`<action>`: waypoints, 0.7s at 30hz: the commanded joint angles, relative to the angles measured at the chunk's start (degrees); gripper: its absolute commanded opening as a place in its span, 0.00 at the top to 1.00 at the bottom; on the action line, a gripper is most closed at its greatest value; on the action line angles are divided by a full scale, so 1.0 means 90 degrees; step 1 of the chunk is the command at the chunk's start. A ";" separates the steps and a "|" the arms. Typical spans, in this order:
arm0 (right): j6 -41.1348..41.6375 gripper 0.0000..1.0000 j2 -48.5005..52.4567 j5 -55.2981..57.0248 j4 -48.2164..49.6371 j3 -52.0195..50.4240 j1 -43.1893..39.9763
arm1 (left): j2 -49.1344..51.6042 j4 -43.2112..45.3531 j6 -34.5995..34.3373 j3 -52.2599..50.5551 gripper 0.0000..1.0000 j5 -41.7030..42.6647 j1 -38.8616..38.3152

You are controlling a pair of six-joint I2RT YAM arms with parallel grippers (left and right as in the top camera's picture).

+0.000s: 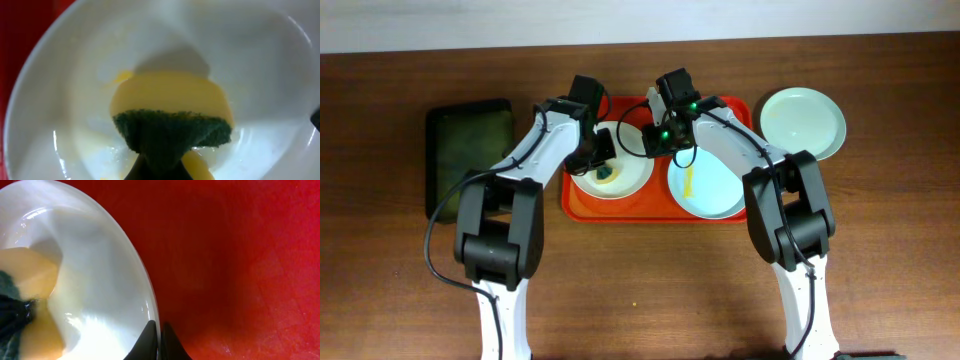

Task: Clean dirty plates on tray and stack at the side
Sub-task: 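Scrub the white plate with the sponge in the left gripper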

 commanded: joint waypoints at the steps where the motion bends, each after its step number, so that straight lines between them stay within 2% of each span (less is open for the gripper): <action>1: -0.0027 0.96 0.0189 0.0257 -0.0095 0.0027 -0.0007 | 0.0216 -0.0330 0.0124 -0.0083 1.00 -0.1610 0.0085; 5: -0.0027 0.96 0.0189 0.0257 -0.0100 0.0027 -0.0007 | 0.0211 -0.0835 0.0027 0.0053 1.00 -0.2781 0.0153; 14: -0.0029 0.96 -0.0129 0.0435 -0.0126 0.0049 -0.0005 | -0.0160 -0.2596 -0.0527 0.1732 1.00 -0.2888 0.0209; 18: -0.0058 0.96 -0.0714 0.1455 -0.0243 0.0049 0.0102 | -0.0675 -0.2747 -0.0627 0.1843 1.00 -0.3203 0.0255; 21: -0.0486 0.96 -0.1290 0.2866 -0.0347 0.0049 0.0500 | -0.0760 -0.2973 -0.0658 0.1843 1.00 -0.3903 0.0376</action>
